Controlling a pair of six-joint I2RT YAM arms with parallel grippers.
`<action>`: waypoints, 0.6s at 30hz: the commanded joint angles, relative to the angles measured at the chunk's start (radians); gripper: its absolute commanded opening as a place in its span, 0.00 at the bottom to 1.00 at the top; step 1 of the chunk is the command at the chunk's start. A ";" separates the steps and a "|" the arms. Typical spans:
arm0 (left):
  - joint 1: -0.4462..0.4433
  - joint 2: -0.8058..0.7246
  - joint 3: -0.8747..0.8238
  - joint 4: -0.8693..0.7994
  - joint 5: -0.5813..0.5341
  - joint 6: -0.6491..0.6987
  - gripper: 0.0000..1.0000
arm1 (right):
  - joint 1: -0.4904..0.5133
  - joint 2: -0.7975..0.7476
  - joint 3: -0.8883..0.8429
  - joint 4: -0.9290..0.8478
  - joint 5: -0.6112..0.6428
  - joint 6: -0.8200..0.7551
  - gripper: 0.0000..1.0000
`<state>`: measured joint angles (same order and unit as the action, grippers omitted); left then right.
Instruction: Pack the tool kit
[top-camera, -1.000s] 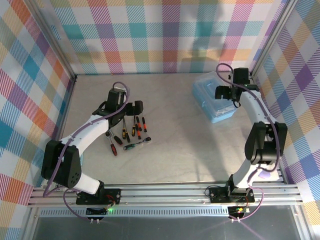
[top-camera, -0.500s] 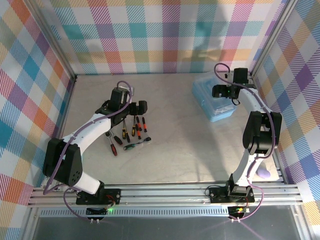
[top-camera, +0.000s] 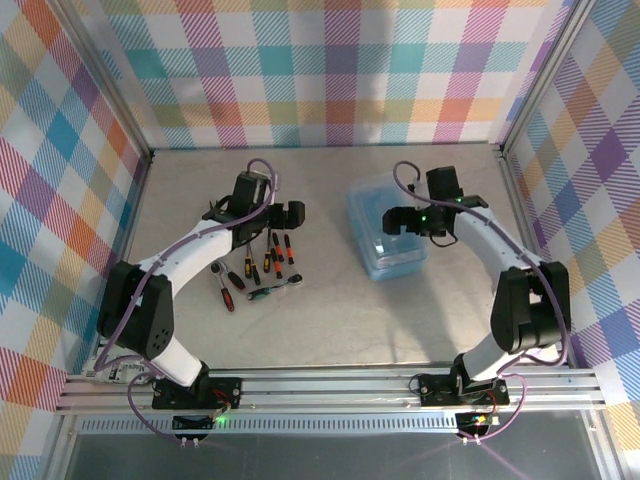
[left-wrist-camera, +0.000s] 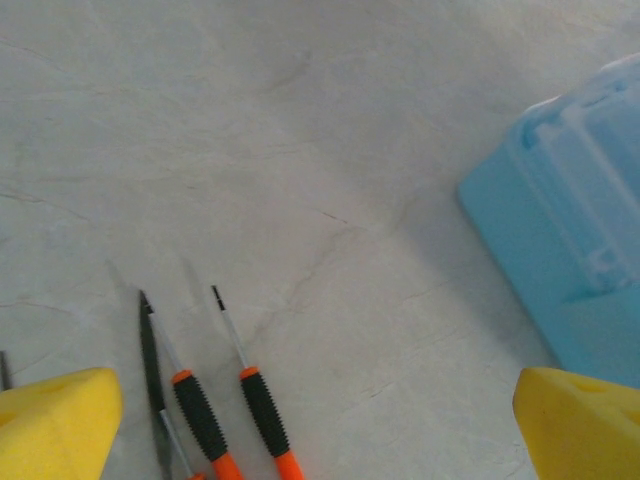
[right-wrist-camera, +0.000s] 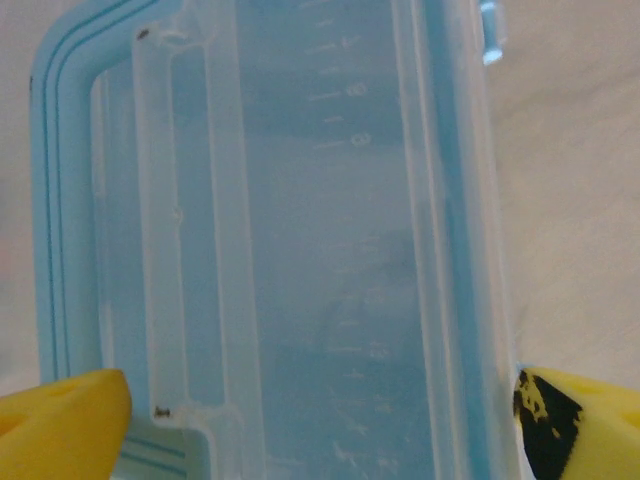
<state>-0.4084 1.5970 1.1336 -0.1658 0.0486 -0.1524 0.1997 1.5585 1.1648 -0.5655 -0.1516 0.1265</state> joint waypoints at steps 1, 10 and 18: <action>-0.022 0.021 0.035 -0.008 0.041 0.013 1.00 | -0.009 -0.044 0.015 -0.095 0.016 0.049 0.99; -0.040 0.038 0.033 -0.019 0.180 -0.001 1.00 | -0.012 0.137 0.236 -0.129 -0.136 -0.215 0.99; -0.057 0.030 -0.023 -0.009 0.273 -0.059 1.00 | -0.008 0.245 0.328 -0.200 -0.233 -0.305 0.99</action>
<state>-0.4458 1.6279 1.1336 -0.1665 0.2649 -0.1810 0.1890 1.7863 1.4601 -0.7033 -0.3286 -0.1150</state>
